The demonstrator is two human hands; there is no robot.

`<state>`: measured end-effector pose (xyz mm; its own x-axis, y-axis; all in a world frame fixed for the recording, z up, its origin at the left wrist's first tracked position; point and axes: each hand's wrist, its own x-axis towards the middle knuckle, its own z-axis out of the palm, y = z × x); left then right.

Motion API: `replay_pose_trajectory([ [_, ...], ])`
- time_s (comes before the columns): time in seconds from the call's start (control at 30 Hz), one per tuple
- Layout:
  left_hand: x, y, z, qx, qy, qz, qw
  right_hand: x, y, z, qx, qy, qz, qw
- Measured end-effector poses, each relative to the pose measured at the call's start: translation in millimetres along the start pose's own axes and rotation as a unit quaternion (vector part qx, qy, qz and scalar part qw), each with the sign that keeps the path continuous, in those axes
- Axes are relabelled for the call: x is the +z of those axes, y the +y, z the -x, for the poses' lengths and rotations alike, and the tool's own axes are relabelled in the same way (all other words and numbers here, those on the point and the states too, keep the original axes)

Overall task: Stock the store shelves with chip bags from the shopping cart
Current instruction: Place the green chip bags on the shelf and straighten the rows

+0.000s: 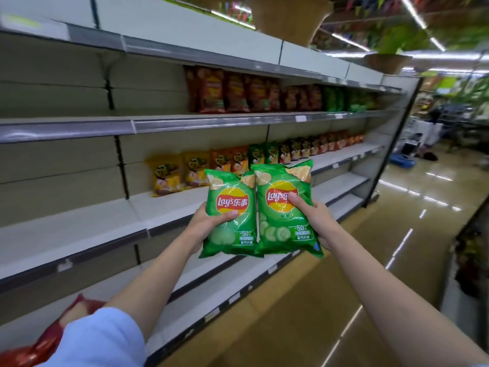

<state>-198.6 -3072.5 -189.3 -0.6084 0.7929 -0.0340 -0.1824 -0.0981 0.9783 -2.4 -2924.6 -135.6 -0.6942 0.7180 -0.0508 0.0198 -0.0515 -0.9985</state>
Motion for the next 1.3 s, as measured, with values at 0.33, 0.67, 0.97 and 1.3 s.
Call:
replay_pose_trajectory([
  [0.33, 97, -24, -158, -0.012, -0.056, 0.007, 0.998, -107, -10, -110, -0.012, 0.069, 0.012, 0.997],
  [0.67, 212, -32, -332, -0.027, -0.118, 0.005, 0.993, -219, -23, -233, -0.04, 0.14, -0.041, 0.989],
  [0.97, 338, -65, -438, -0.036, -0.168, -0.043, 0.984, -354, -1, -316, -0.018, 0.187, -0.064, 0.98],
  [1.3, 494, -25, -567, 0.033, -0.108, -0.051, 0.992, -515, -61, -442, -0.076, 0.134, -0.076, 0.985],
])
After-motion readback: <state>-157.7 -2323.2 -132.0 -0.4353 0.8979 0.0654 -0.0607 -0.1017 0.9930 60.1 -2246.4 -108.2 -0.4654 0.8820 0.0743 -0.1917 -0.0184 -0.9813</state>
